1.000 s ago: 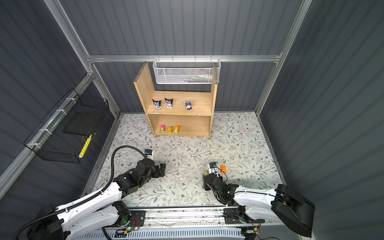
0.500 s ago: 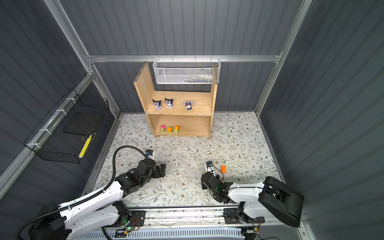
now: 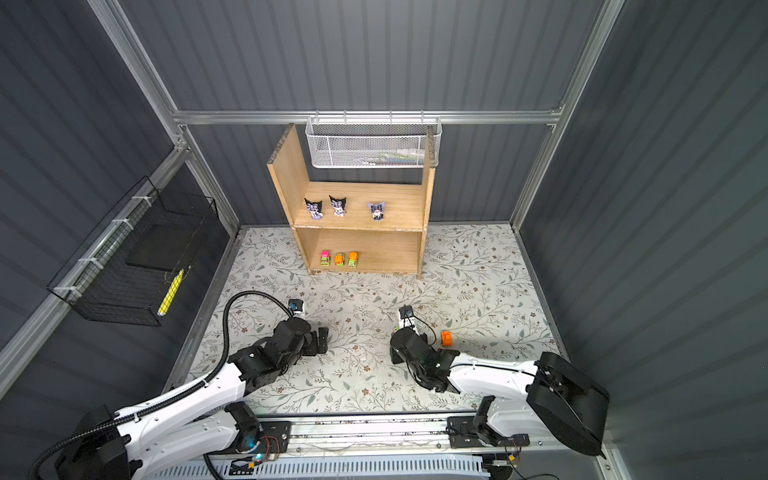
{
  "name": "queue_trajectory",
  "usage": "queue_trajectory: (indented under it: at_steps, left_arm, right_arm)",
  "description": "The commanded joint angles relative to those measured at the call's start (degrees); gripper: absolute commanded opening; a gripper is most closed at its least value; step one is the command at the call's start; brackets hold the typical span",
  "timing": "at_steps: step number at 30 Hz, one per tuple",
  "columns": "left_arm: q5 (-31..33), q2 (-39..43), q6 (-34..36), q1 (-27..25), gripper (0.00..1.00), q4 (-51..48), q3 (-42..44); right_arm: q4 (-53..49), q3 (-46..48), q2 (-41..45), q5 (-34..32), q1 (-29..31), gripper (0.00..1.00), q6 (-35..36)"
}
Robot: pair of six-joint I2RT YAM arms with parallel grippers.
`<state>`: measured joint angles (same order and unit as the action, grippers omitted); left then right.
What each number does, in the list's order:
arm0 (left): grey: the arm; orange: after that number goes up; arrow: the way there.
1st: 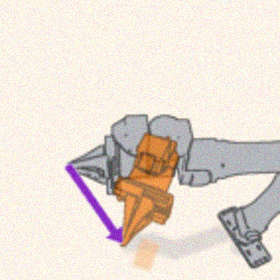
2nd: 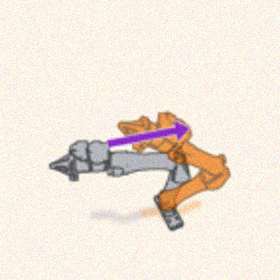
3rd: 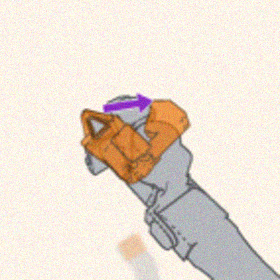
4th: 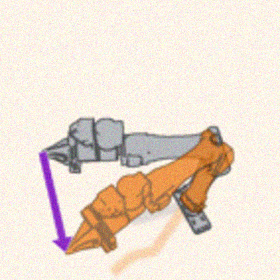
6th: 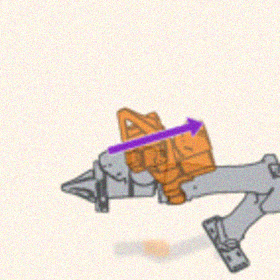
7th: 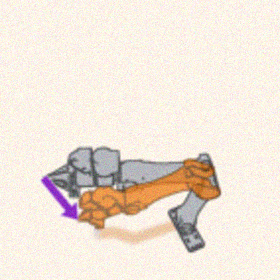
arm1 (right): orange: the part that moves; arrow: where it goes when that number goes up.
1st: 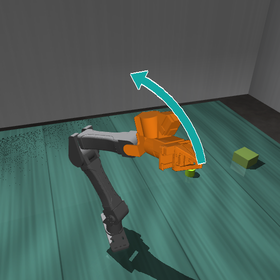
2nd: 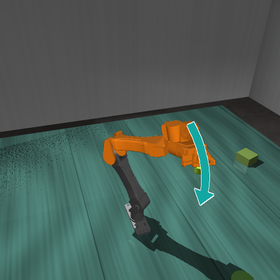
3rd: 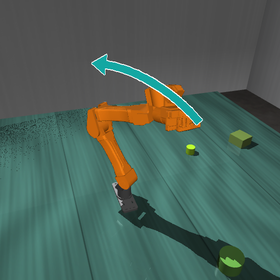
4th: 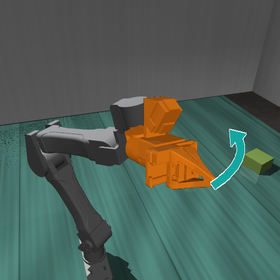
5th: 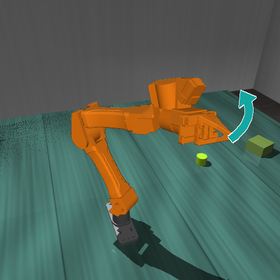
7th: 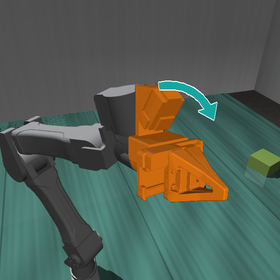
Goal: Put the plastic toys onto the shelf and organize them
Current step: 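Lift the pink car with the right gripper and carry it into the lower compartment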
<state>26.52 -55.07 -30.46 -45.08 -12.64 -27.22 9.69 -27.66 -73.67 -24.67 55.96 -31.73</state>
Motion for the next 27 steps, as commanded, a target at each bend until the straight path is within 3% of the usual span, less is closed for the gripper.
queue_trajectory:
  at_steps: [1,18,27]
  left_arm:
    - [2.04,2.84,0.81,-0.36,1.00,-2.53,-0.89]
    - [3.12,8.38,2.86,-0.36,1.00,-6.60,-3.41]
    - [3.89,8.64,3.34,-0.36,1.00,-6.56,-3.93]
  right_arm:
    - [-1.78,-4.71,-3.24,0.91,-1.14,0.24,2.77]
    - [-1.59,-34.19,-27.92,7.54,-11.12,0.22,8.79]
    - [-3.69,-45.74,-36.60,9.08,-14.54,0.23,10.11]
